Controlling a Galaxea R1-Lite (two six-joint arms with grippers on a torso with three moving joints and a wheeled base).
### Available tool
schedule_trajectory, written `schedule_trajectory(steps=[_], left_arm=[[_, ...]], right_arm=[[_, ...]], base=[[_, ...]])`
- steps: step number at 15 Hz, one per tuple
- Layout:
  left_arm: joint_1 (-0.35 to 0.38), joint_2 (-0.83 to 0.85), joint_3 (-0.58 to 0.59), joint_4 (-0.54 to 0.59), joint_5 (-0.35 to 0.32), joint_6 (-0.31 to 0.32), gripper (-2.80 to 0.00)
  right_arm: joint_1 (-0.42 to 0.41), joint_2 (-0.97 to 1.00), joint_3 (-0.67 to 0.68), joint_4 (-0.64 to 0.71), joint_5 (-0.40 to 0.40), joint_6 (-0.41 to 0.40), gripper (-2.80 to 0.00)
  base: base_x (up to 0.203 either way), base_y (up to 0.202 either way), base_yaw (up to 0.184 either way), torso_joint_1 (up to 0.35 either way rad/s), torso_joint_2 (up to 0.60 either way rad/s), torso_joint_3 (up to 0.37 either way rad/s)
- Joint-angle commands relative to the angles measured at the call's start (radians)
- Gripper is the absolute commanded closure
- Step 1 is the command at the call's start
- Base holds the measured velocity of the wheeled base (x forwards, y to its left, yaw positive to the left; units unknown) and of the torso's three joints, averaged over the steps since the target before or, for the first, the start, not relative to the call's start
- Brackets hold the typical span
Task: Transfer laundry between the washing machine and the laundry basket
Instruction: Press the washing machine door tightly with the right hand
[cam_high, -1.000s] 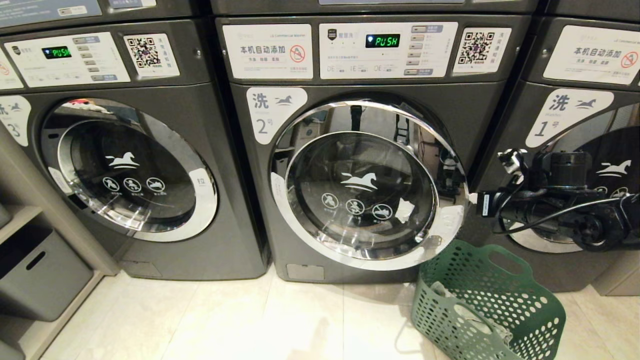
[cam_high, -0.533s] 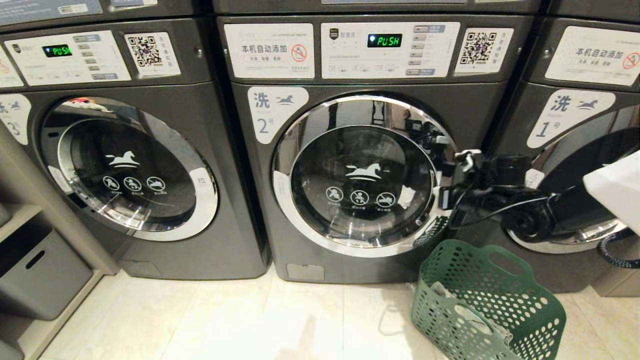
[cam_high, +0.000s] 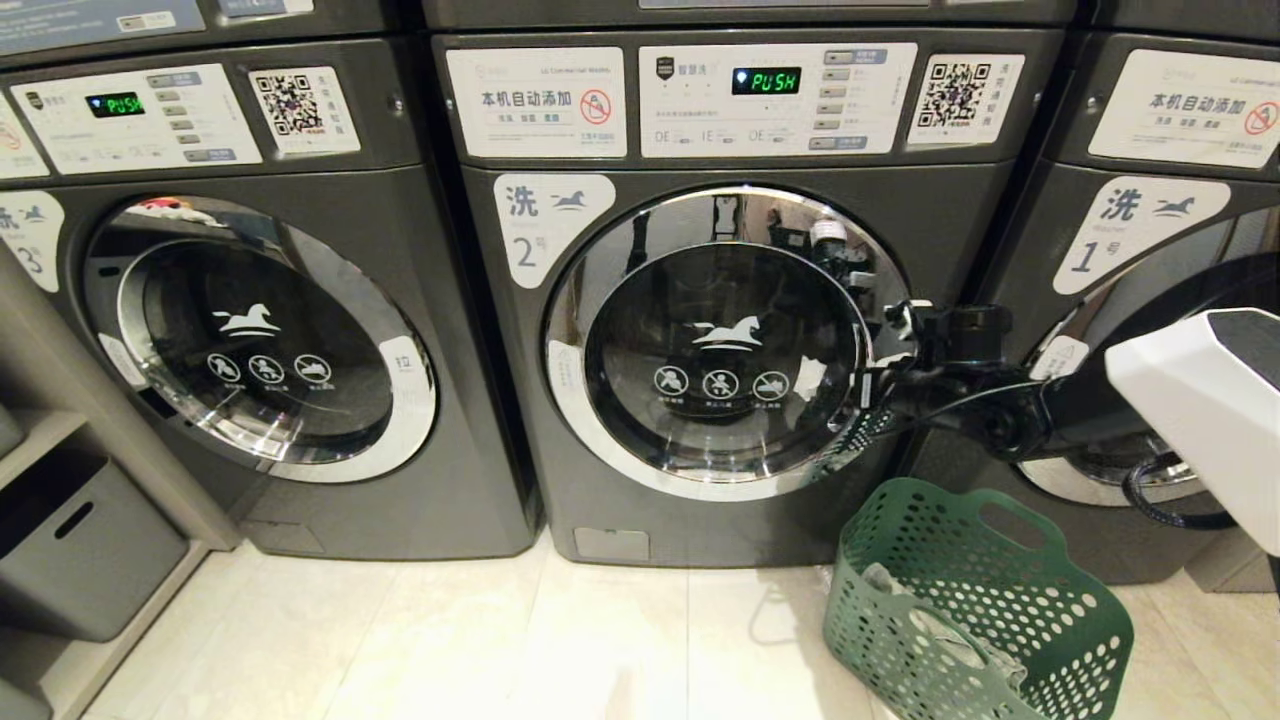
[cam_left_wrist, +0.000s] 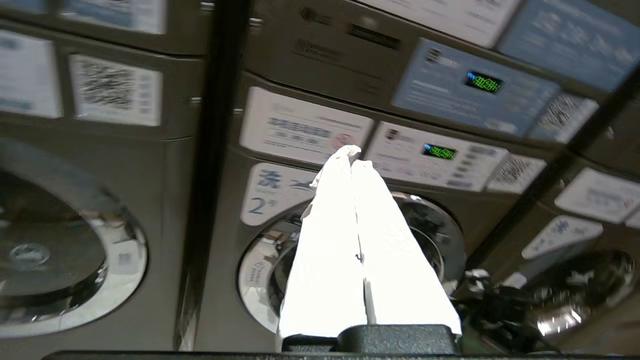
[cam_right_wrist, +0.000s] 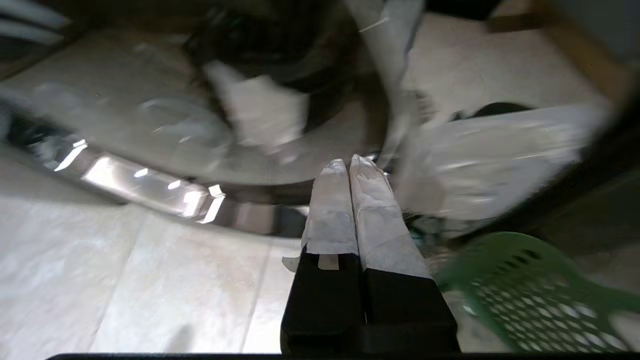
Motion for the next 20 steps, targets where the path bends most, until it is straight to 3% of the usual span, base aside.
schedule_trajectory(steps=[1, 5, 9, 15, 20], left_arm=[[0.000, -0.037, 0.042, -0.003, 0.019, -0.002, 0.00], [0.000, -0.058, 0.042, 0.000, 0.027, -0.002, 0.00], [0.000, -0.081, 0.045, 0.004, 0.032, 0.003, 0.00], [0.000, -0.076, 0.045, 0.006, 0.045, 0.028, 0.00], [0.000, -0.076, 0.045, 0.015, 0.049, 0.032, 0.00]], right_arm=[[-0.011, -0.029, -0.003, -0.001, -0.006, -0.004, 0.00], [-0.025, -0.011, -0.011, -0.004, -0.043, -0.027, 0.00], [-0.050, 0.041, -0.112, -0.008, -0.083, -0.041, 0.00], [-0.085, 0.189, -0.338, 0.001, -0.085, -0.067, 0.00], [-0.088, 0.210, -0.370, 0.038, -0.078, -0.069, 0.00]], base=[[0.000, 0.000, 0.000, 0.000, 0.00, 0.000], [0.000, 0.000, 0.000, 0.000, 0.00, 0.000], [0.000, 0.000, 0.000, 0.000, 0.00, 0.000], [0.000, 0.000, 0.000, 0.000, 0.00, 0.000], [0.000, 0.000, 0.000, 0.000, 0.00, 0.000]])
